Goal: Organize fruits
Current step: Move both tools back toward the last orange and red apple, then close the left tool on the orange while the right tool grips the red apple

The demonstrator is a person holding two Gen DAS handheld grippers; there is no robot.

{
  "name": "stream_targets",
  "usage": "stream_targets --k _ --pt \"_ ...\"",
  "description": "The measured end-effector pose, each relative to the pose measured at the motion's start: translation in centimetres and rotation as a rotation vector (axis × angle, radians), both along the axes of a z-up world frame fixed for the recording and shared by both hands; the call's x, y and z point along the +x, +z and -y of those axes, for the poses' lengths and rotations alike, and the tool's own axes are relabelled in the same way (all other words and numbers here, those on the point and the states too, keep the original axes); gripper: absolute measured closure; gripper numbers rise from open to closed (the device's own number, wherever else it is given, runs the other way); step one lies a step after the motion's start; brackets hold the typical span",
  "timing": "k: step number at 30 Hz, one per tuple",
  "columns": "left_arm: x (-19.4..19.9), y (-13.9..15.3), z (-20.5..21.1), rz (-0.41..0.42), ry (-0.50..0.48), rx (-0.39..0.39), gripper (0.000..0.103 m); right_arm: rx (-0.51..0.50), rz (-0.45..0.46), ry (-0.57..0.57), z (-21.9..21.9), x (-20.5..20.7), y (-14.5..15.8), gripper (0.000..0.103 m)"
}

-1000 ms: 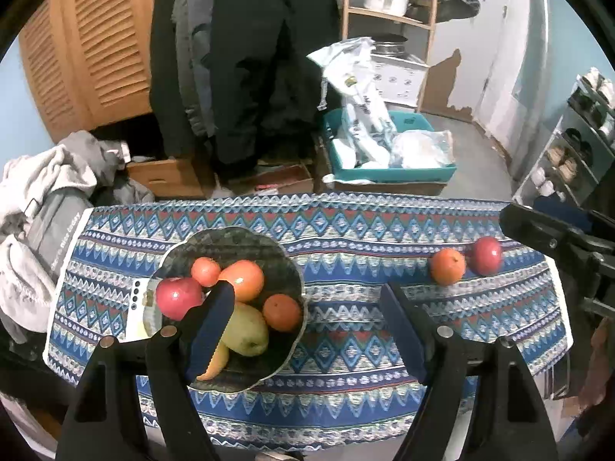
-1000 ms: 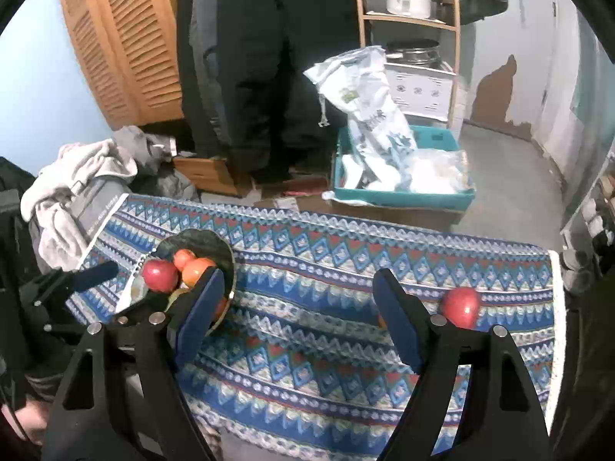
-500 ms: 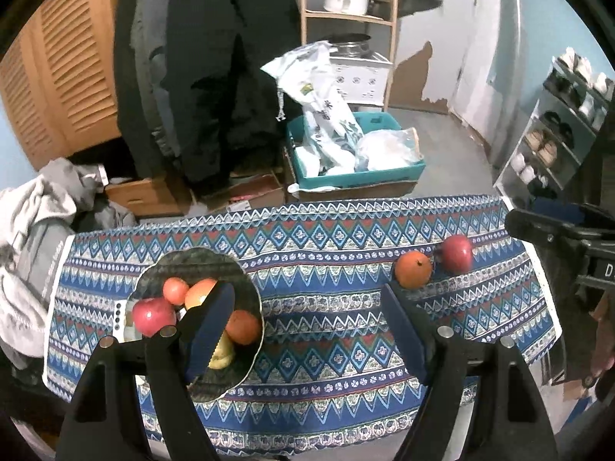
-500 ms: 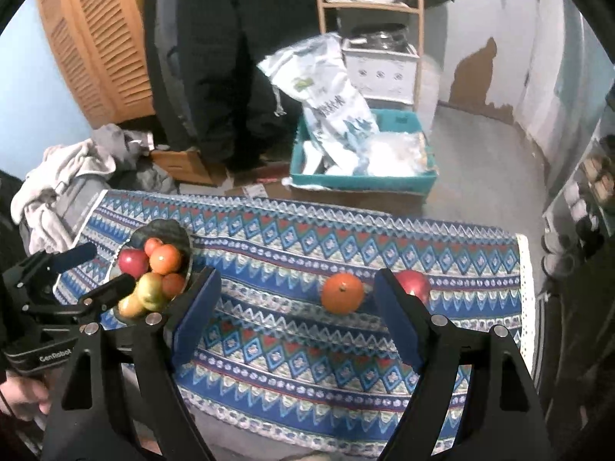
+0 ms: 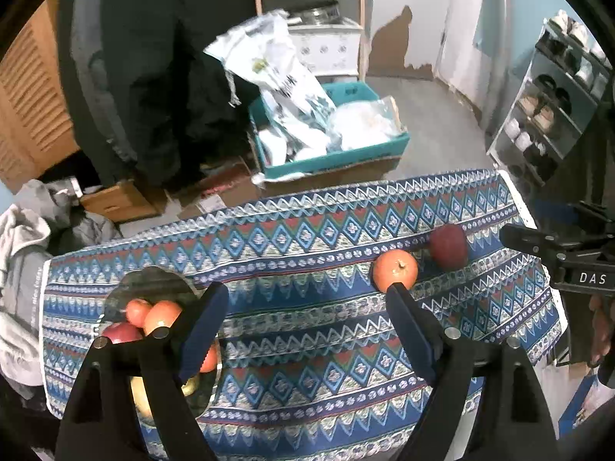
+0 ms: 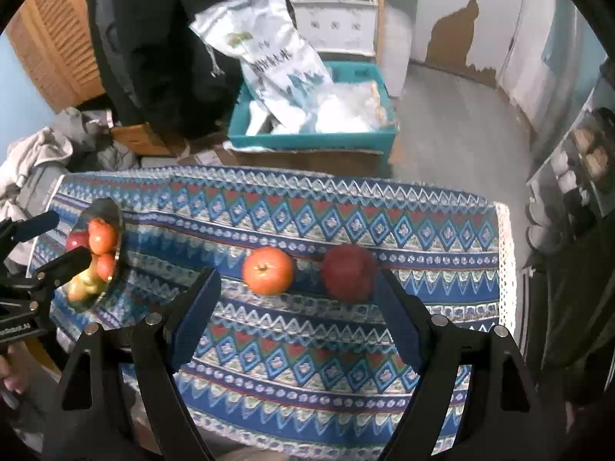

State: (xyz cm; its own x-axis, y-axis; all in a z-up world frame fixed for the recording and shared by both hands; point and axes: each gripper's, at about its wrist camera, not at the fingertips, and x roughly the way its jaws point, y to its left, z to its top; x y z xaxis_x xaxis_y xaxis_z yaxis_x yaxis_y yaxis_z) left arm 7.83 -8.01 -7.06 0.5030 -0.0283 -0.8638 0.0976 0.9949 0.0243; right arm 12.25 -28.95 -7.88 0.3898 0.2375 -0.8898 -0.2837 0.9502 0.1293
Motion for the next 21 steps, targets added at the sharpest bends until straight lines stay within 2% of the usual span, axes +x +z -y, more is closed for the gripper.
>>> stream_targets --k 10,21 --pt "4.8 -6.1 2.9 -0.129 -0.041 -0.012 0.018 0.018 -0.134 -0.060 2.7 3.9 -6.9 0.022" --pt "8.0 -12.8 5.3 -0.237 -0.070 -0.088 0.018 0.028 -0.239 -0.074 3.6 6.4 -12.7 0.022"
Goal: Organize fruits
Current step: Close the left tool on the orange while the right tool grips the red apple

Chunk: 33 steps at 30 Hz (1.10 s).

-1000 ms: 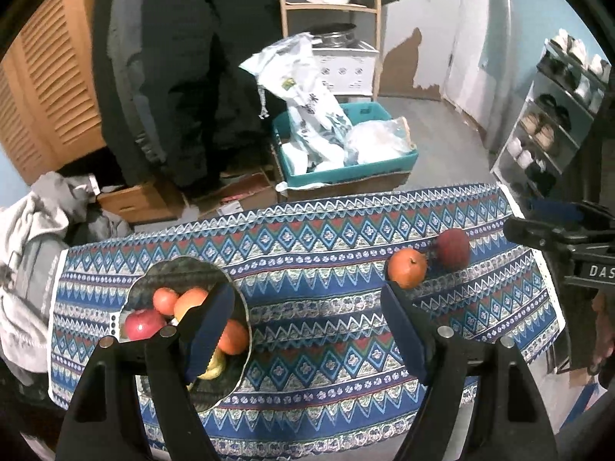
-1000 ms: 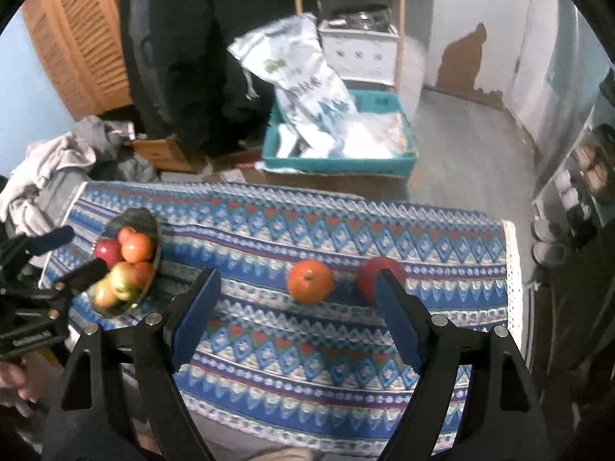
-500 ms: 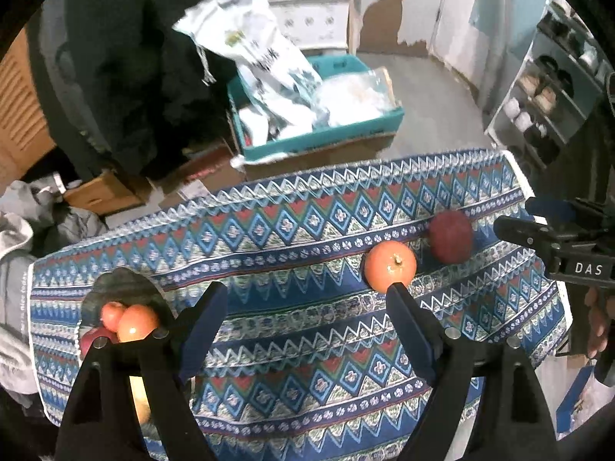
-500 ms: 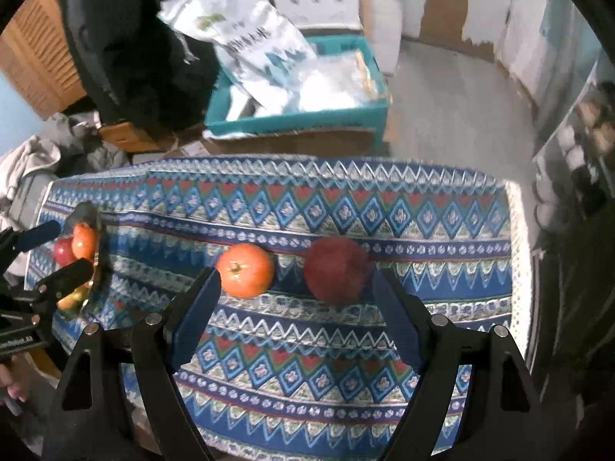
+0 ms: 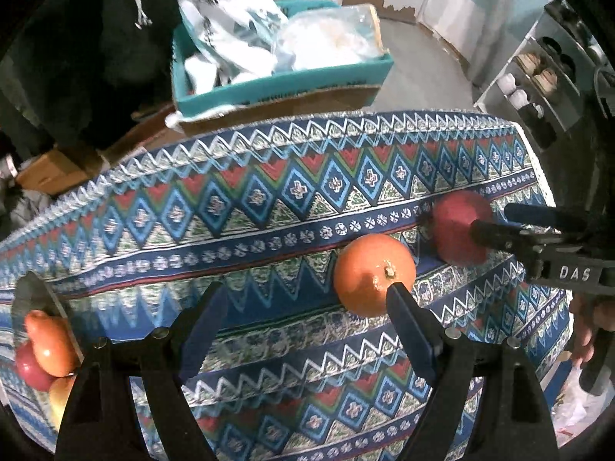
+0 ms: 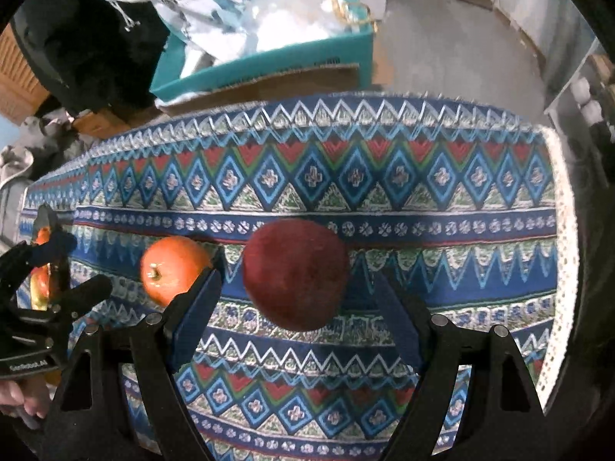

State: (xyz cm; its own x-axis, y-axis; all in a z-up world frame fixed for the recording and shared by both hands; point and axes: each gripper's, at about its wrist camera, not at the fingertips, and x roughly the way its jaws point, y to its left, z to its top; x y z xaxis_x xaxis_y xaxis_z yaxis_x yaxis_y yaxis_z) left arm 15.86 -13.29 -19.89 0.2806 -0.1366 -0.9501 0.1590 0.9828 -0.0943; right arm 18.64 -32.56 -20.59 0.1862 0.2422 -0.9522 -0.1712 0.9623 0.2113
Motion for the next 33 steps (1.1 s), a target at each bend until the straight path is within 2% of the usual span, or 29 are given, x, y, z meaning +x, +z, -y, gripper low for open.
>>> stream_targets --k 13,16,21,30,33 --pt "1.9 -2.9 1.9 -0.052 0.003 -0.076 0.015 0.037 -0.083 -0.012 -0.7 1.5 -4.3 0.022" --pt "2.0 -3.4 2.5 -0.067 -0.001 -0.094 0.015 0.070 -0.095 -0.018 -0.7 1.5 -4.7 0.029" --pt "1.9 -4.0 3.4 -0.069 -0.012 -0.095 0.015 0.033 -0.064 -0.019 -0.5 1.2 -4.5 0.029" --pt "1.8 -5.9 4.5 -0.087 -0.014 -0.085 0.015 0.021 0.005 -0.064 1.9 0.6 -2.2 0.029" --pt "1.8 -6.3 4.5 -0.094 -0.002 -0.095 0.021 0.029 0.019 -0.076 2.5 0.4 -1.6 0.029"
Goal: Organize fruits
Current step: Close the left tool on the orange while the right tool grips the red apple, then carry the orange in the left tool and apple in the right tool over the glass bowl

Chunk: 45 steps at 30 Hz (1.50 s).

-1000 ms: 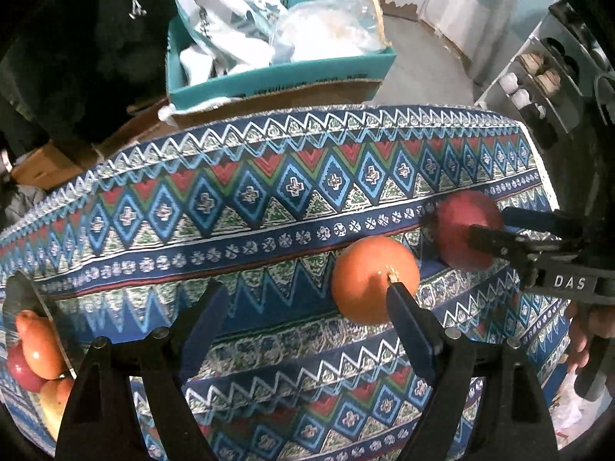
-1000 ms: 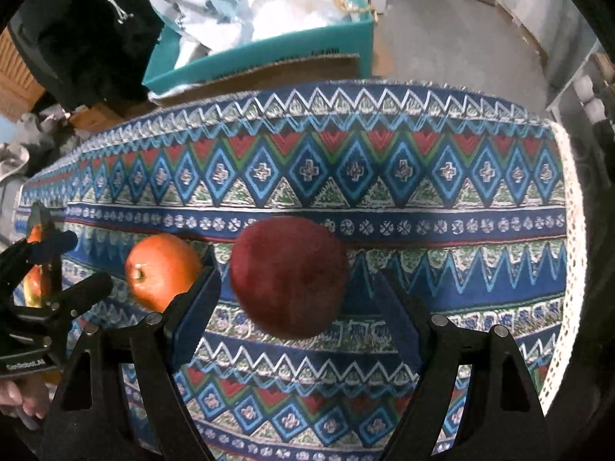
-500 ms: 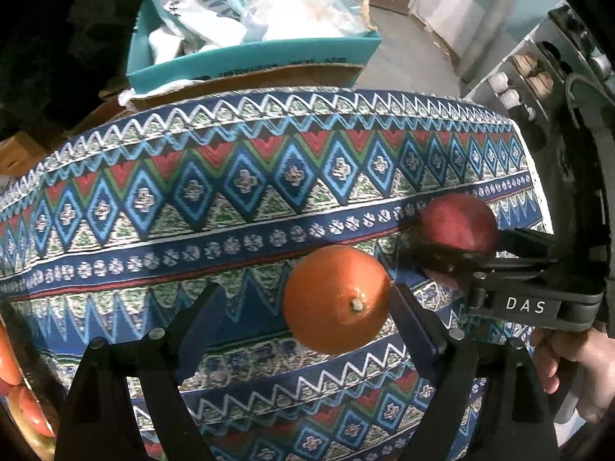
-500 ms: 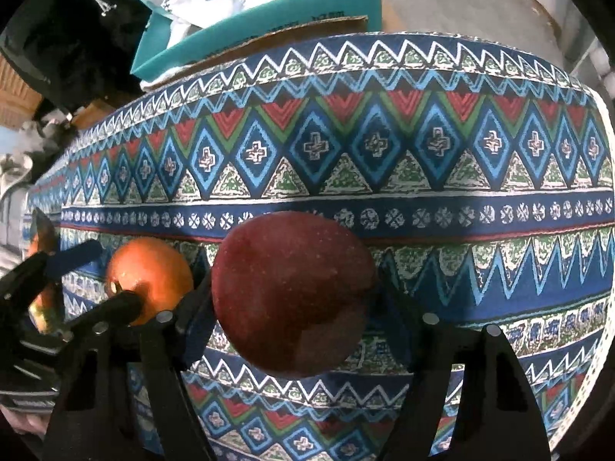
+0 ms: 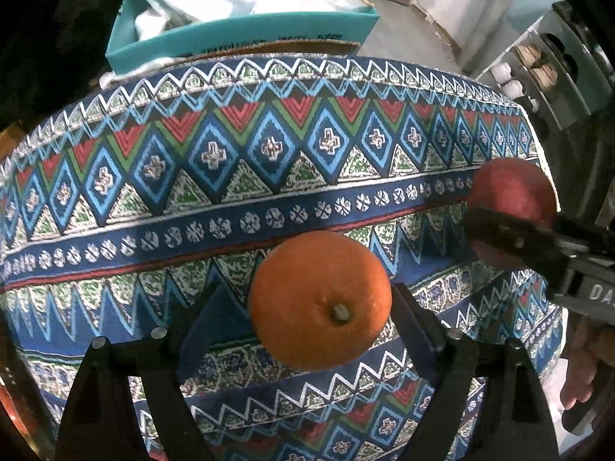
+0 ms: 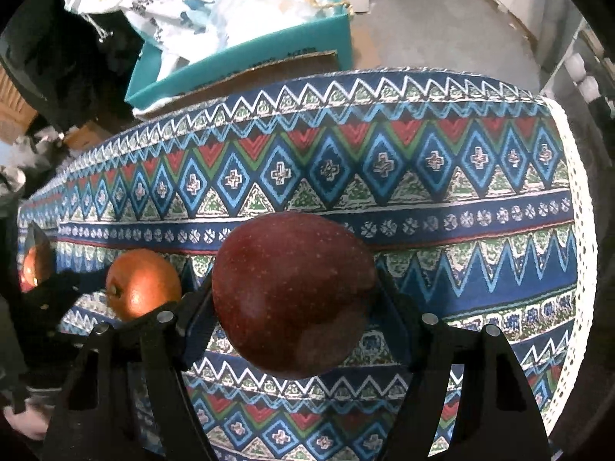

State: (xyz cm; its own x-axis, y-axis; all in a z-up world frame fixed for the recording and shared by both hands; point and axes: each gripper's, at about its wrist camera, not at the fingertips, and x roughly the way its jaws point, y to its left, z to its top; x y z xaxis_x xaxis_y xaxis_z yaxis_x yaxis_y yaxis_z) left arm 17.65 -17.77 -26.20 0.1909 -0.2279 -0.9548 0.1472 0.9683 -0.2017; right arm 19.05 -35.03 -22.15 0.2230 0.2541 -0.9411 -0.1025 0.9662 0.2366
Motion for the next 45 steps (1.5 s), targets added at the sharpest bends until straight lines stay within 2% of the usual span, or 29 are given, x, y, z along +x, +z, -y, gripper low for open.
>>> stream_targets --k 2,3,13,22,34,45 --pt "-0.1 0.2 -0.1 0.009 -0.007 -0.031 0.036 -0.006 0.014 0.000 0.3 -0.2 0.5 0.029" --pt "-0.1 0.3 -0.1 0.002 -0.011 -0.046 0.036 -0.003 0.017 -0.001 0.6 -0.5 0.6 0.029" --pt "-1.1 1.5 -0.5 0.035 0.000 -0.012 0.037 0.010 0.077 -0.002 0.1 -1.3 2.8 0.029" --pt "-2.2 5.5 -1.5 0.130 -0.006 0.020 0.038 0.013 0.131 0.014 -0.9 -2.7 5.2 0.029" --pt "-4.8 10.5 -3.4 0.237 -0.014 0.059 0.037 0.059 0.215 0.049 -2.3 -4.7 10.0 0.029" --pt "-7.1 15.3 -5.8 0.295 0.000 0.026 0.038 0.104 0.280 0.090 -3.7 -6.5 13.9 0.029"
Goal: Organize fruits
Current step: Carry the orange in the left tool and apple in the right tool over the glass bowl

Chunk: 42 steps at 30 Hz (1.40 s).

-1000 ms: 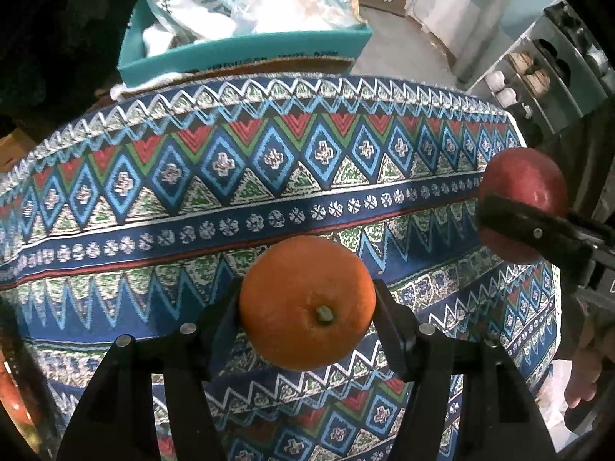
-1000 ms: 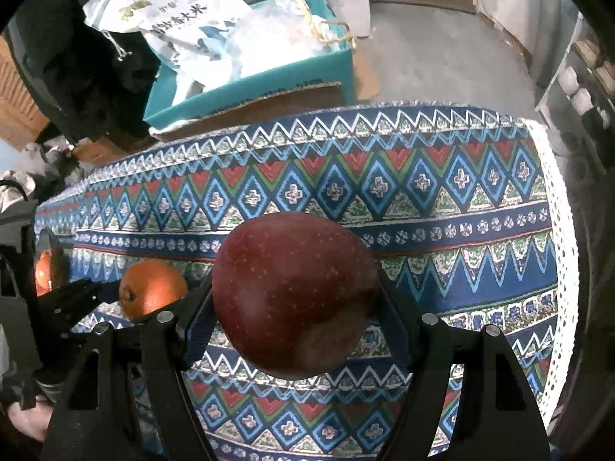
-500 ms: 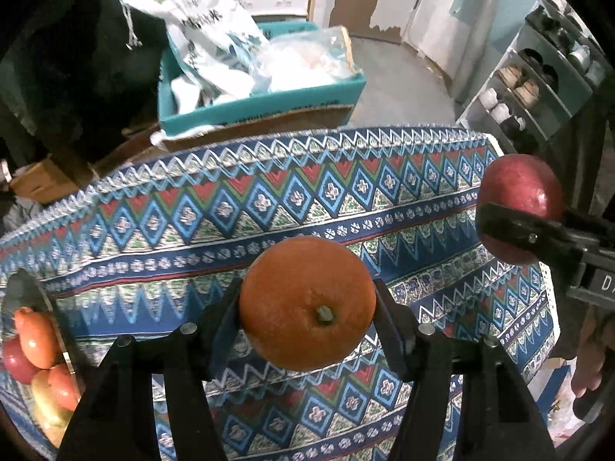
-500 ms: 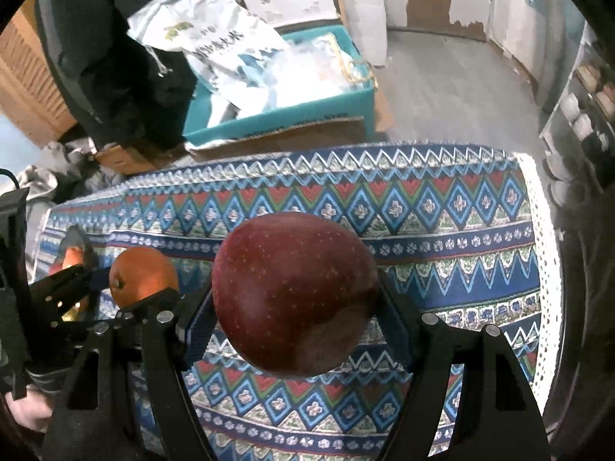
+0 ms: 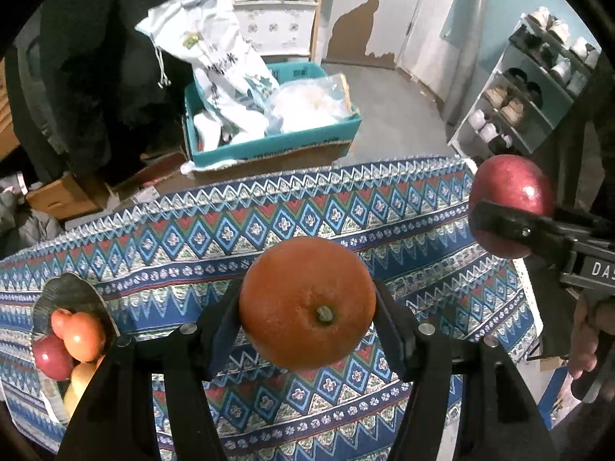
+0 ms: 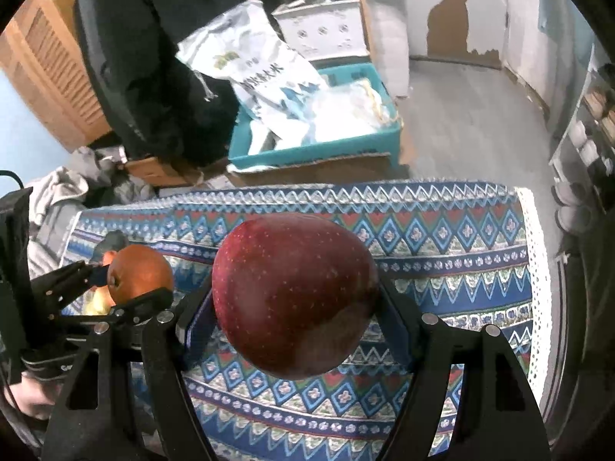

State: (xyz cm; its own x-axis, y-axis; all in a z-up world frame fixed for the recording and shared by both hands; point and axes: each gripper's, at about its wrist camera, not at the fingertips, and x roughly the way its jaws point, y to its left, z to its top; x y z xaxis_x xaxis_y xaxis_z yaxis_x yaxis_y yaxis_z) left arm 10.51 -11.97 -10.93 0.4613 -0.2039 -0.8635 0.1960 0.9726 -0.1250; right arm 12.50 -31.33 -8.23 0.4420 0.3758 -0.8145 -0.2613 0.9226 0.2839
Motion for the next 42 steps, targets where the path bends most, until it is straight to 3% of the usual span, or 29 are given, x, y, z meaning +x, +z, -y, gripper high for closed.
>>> stream_targets --k 8,21,42 --pt "-2.0 3.2 -2.0 0.046 -0.005 -0.015 0.038 0.045 0.058 0.041 -1.6 -1.3 3.3 0.029" --pt "-5.1 6.0 -6.3 0.113 0.017 -0.025 0.038 0.093 0.091 0.145 -6.7 -2.6 6.0 0.029" --pt "-7.5 5.1 -16.4 0.118 0.155 -0.054 0.038 0.176 0.058 0.312 -16.9 -2.4 5.9 0.029"
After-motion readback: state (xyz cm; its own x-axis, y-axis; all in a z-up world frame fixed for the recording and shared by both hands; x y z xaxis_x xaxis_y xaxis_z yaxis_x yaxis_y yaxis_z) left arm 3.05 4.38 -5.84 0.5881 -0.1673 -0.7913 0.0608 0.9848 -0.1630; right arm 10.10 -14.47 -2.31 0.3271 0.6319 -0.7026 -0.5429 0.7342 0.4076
